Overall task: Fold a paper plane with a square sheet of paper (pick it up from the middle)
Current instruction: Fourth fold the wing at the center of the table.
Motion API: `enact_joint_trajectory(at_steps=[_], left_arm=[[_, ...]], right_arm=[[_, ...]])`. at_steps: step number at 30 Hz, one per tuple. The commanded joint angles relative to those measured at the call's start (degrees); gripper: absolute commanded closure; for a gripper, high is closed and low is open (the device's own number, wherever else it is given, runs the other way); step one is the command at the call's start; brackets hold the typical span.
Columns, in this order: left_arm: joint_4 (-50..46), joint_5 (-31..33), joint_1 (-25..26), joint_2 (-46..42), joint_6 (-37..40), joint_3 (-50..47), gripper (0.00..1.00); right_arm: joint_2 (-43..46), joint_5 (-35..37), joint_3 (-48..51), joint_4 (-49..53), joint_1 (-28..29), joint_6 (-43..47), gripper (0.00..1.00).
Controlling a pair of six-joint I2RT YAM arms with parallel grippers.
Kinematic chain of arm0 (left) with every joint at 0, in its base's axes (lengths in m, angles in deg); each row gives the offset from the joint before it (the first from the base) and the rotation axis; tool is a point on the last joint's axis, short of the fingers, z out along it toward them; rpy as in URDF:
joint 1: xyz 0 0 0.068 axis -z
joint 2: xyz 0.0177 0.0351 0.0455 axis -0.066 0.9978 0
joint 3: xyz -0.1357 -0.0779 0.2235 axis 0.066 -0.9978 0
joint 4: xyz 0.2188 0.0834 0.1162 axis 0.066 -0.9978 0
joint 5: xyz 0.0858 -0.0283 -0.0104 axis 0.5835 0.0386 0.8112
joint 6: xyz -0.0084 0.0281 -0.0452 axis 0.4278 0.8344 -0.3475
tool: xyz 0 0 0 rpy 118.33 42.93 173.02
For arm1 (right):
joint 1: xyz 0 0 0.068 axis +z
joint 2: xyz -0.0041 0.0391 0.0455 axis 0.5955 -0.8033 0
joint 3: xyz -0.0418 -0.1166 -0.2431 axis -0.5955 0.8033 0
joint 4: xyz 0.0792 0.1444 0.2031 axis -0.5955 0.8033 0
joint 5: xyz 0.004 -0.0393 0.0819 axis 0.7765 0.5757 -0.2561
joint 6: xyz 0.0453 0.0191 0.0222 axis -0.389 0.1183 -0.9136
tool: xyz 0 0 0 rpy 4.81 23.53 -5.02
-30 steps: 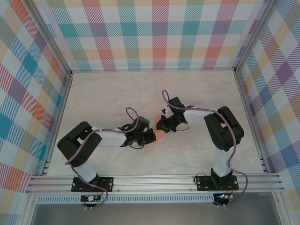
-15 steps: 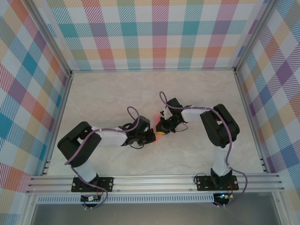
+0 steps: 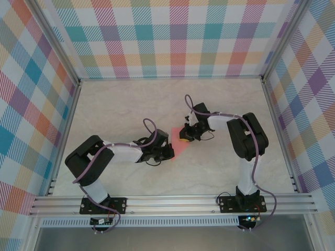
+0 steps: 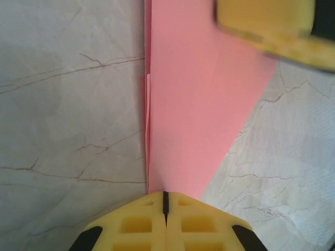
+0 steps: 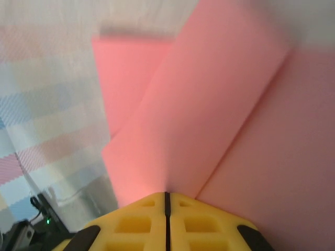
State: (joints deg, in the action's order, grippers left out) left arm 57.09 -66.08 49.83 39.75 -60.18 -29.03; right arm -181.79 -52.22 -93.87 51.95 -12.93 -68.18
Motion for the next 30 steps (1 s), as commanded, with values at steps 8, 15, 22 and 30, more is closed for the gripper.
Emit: enact_joint_trajectory(at_steps=[8, 15, 22, 30], left_arm=[[-9.34, -0.20, 1.85, 4.55, 1.42, -1.96, 1.00], [-9.22, -0.30, 1.77, 3.93, 1.45, -1.54, 1.00], [-10.59, 0.84, 1.82, -3.46, 0.82, 1.48, 0.93], [-11.38, 8.83, 1.03, -11.00, -1.26, 1.34, 0.72]], right_arm=[[-4.76, 3.40, -6.90, 0.00, -5.27, 2.34, 0.92], [-4.41, 5.54, -12.07, 3.95, -7.19, 3.66, 0.91], [5.92, 6.47, -3.92, 1.81, -6.93, 1.40, 0.73], [14.98, 3.04, 9.08, -2.41, -4.02, -2.69, 0.49]])
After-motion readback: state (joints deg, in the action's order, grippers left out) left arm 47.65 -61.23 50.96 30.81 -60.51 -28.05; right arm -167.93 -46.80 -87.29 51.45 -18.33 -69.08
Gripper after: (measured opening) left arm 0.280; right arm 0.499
